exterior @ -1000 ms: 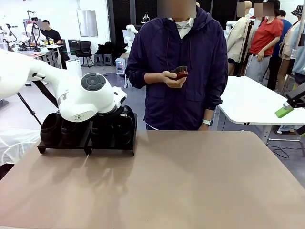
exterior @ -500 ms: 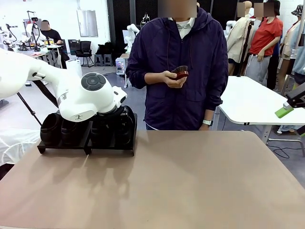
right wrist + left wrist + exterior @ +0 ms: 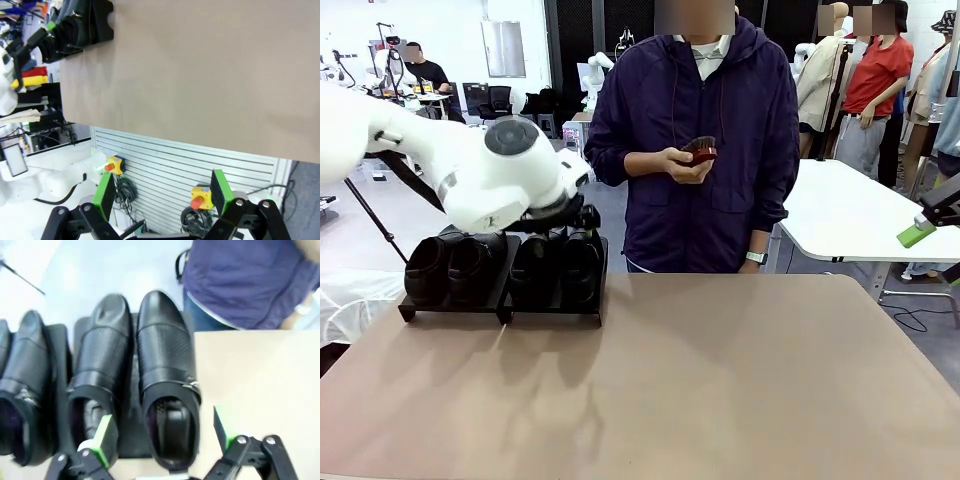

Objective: Organize the shoes by placing them on the stand.
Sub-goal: Place the Shoe from the middle of the table onto the Shoes Stand.

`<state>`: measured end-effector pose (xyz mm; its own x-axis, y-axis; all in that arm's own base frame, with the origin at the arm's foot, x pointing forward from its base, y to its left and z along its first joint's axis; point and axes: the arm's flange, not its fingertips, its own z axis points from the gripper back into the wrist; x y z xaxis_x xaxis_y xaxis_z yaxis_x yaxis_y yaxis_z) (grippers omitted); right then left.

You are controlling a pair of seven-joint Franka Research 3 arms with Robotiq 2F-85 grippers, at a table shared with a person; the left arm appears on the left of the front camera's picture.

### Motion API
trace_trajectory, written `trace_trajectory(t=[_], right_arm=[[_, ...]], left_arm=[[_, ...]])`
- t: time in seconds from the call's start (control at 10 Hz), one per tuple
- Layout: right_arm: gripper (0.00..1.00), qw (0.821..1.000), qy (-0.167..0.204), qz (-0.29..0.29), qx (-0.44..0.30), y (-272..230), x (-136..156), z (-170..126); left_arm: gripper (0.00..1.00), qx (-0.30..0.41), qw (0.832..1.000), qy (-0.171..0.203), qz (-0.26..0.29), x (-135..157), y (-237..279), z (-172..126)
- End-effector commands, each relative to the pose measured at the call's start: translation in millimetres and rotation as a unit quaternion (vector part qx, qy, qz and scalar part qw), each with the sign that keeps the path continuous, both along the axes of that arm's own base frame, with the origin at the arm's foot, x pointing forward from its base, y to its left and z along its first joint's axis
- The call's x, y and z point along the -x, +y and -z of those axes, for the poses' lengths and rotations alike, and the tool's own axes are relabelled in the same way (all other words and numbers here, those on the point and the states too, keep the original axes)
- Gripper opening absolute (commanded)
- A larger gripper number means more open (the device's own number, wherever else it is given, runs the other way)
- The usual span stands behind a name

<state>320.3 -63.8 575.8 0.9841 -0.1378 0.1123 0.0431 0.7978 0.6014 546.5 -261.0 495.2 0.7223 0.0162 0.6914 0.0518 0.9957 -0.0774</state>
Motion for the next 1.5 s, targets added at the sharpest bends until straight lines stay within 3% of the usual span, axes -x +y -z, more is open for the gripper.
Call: trace_trajectory(t=[0.0, 0.1, 0.3, 0.5, 0.7, 0.9, 1.2, 1.4], right_arm=[[1.0, 1.0, 0.001, 0.001, -0.003, 1, -1, -3], [1.0, 1.0, 0.001, 0.001, -0.003, 1, -1, -3], [1.0, 1.0, 0.001, 0.001, -0.003, 1, -1, -3], [1.0, 1.0, 0.001, 0.001, -0.003, 1, -1, -3], [1.0, 1.0, 0.001, 0.001, -0.003, 1, -1, -3], [1.0, 1.0, 0.001, 0.001, -0.003, 1, -1, -3], [1.0, 1.0, 0.001, 0.001, -0.003, 1, -1, -3], [1.0, 1.0, 0.001, 0.001, -0.003, 1, -1, -3]], left_arm=[[1.0, -0.005, 0.999, 0.033, 0.038, 16, 25, -51], [1.0, 0.012, 0.993, 0.069, 0.095, 25, 38, -71], [1.0, 0.026, 0.962, 0.144, 0.232, 60, 78, -106], [1.0, 0.026, 0.95, 0.18, 0.255, 114, 131, -139], [1.0, 0.021, 0.95, 0.177, 0.255, 182, 185, -167], [1.0, 0.026, 0.956, 0.185, 0.227, 224, 229, -170], [1.0, 0.087, 0.978, 0.11, 0.157, 301, 271, -123], [1.0, 0.104, 0.981, 0.096, 0.13, 320, 276, -95]])
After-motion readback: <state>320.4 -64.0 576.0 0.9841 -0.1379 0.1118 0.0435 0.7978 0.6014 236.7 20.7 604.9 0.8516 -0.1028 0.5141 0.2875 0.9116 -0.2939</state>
